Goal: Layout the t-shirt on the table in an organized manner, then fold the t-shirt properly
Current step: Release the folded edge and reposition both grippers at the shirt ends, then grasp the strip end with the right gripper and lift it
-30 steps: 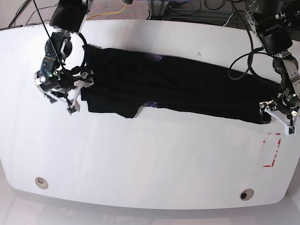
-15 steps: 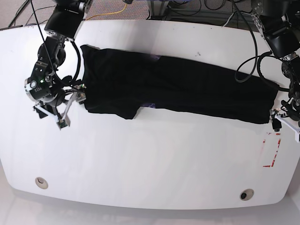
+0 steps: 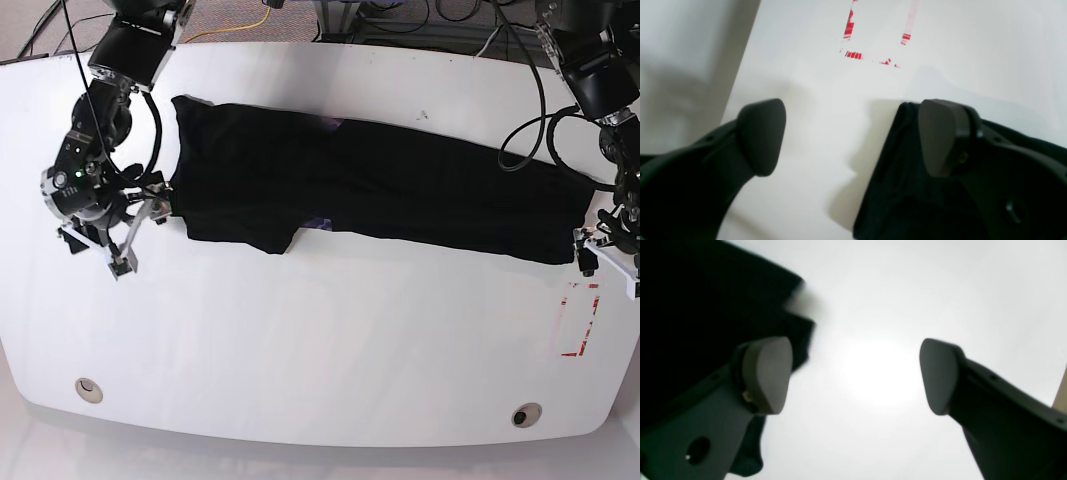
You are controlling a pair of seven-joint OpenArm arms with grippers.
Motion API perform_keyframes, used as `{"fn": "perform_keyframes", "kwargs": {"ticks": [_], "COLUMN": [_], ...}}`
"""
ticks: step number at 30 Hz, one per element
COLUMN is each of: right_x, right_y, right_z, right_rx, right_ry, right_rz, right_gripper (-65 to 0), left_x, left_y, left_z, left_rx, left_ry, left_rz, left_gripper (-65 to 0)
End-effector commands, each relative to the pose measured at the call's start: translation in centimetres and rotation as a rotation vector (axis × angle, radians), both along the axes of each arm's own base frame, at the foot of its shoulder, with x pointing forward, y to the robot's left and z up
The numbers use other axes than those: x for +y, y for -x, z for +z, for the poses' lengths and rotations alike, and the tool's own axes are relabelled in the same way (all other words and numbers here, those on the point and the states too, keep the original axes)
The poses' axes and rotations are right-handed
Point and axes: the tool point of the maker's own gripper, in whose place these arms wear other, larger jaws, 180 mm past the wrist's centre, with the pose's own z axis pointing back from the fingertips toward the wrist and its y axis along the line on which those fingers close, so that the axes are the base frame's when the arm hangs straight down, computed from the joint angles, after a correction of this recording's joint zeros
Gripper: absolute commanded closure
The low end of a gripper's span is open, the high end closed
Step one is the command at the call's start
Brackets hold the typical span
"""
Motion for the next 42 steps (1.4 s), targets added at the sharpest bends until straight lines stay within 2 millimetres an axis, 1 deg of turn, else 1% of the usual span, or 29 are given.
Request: {"fn": "perform_keyframes", "kwargs": {"ticks": [1,10,14,15,20,24,28,32,35,37,39,41,42], "right_x": [0.6,4.0,4.2,4.4,4.6,5.0,5.1,5.5,5.9,6.4,6.7,6.8,6.9], "right_y": [-1.9,-5.6,-6.4,-6.6,-6.5,-6.2,-5.9,-4.7,-4.5,-4.5,-4.3,-3.7,-3.6], "right_z": [0.8,-1.7,-2.8,-3.4,-5.5,-6.7,-7.3,-8.3,-8.6,-8.7,-8.9,-9.4,-9.5], "right_rx": [-0.053,-0.057,-0.023,-0.01,0.018,0.041,0.056,0.087,0.093,0.095,0.105,0.125,0.13], "right_ry": [-0.04,-0.23,-0.283,-0.317,-0.409,-0.438,-0.442,-0.447,-0.454,-0.464,-0.466,-0.466,-0.466], "right_rz": [0.002,0.015,-0.006,-0.022,-0.075,-0.081,-0.082,-0.085,-0.083,-0.08,-0.079,-0.079,-0.079], "right_gripper": [-57.7,-57.7,-57.7,-57.7,-57.5,-57.5,-57.5,-57.5,-57.4,-56.0,-50.7,-43.9,-38.4], "left_x": [0.8,0.8,0.8,0.8,0.8,0.8,0.8,0.7,0.7,0.7,0.7,0.7,0.7], "left_y": [-0.9,-0.9,-0.8,-0.5,-0.2,-0.2,-0.2,-0.2,-0.2,-0.2,-0.2,-0.3,-0.3], "left_z": [2.5,2.4,2.3,2.0,1.5,1.5,1.5,1.5,1.5,1.5,1.5,1.6,1.6], "left_rx": [-0.063,-0.062,-0.059,-0.049,-0.038,-0.038,-0.036,-0.036,-0.036,-0.036,-0.038,-0.039,-0.041], "left_ry": [-0.033,-0.033,-0.033,-0.033,-0.034,-0.034,-0.034,-0.034,-0.034,-0.034,-0.034,-0.034,-0.034], "left_rz": [0.002,0.002,0.002,0.002,0.0,0.0,0.0,-0.001,-0.001,-0.001,-0.001,-0.002,-0.002], "left_gripper": [-60.4,-60.4,-60.4,-60.4,-60.4,-60.4,-60.4,-60.4,-60.4,-60.4,-60.4,-60.4,-60.4]}}
